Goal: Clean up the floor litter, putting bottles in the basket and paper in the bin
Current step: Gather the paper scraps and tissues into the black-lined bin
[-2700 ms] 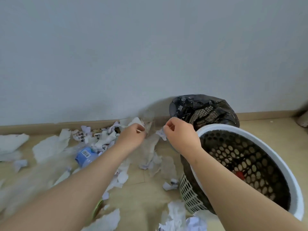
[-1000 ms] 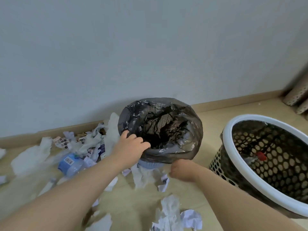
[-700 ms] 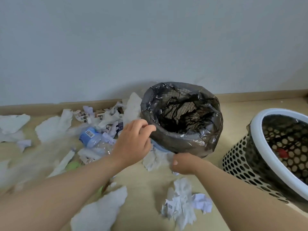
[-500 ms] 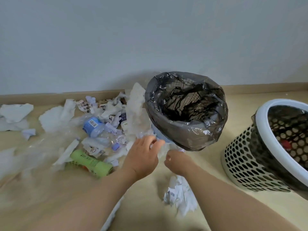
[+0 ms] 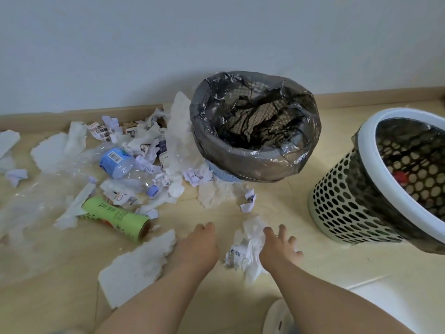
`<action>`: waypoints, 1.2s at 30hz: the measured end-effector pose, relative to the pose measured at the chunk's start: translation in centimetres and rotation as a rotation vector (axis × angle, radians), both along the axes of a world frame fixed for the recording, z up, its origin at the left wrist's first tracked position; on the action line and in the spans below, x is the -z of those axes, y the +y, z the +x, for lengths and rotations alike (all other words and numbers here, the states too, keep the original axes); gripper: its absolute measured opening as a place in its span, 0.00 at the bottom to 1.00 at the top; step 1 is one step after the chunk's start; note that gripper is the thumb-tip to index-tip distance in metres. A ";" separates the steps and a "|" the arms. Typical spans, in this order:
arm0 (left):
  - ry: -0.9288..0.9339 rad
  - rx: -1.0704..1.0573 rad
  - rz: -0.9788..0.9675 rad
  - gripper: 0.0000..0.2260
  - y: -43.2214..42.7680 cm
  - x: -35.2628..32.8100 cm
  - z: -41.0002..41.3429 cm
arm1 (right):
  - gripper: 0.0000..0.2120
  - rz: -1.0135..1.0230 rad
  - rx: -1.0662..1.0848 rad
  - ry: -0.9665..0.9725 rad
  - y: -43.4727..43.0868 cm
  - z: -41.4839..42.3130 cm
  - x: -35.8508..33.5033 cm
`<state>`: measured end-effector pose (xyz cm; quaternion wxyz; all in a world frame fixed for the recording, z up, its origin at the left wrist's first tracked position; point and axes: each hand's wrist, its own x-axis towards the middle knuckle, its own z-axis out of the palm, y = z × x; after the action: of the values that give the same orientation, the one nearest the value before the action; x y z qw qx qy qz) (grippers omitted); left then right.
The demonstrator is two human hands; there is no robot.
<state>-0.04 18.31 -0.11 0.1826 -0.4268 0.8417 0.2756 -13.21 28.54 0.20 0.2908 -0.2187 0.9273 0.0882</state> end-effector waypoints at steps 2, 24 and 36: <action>0.100 0.099 -0.203 0.16 0.6 -0.1 -0.9 | 0.31 0.005 0.089 -0.011 1.1 -0.9 0.4; 0.043 0.228 0.128 0.12 -3.9 4.3 -2.0 | 0.14 -0.069 0.124 -0.205 0.5 -0.4 3.6; -0.081 0.188 0.025 0.09 -10.4 -1.9 -0.3 | 0.22 -0.649 0.398 -0.067 -4.6 0.7 -0.1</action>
<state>-0.29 7.87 1.82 0.2466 -0.3546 0.8665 0.2502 -12.56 23.93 0.28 0.2482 -0.1180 0.9212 -0.2754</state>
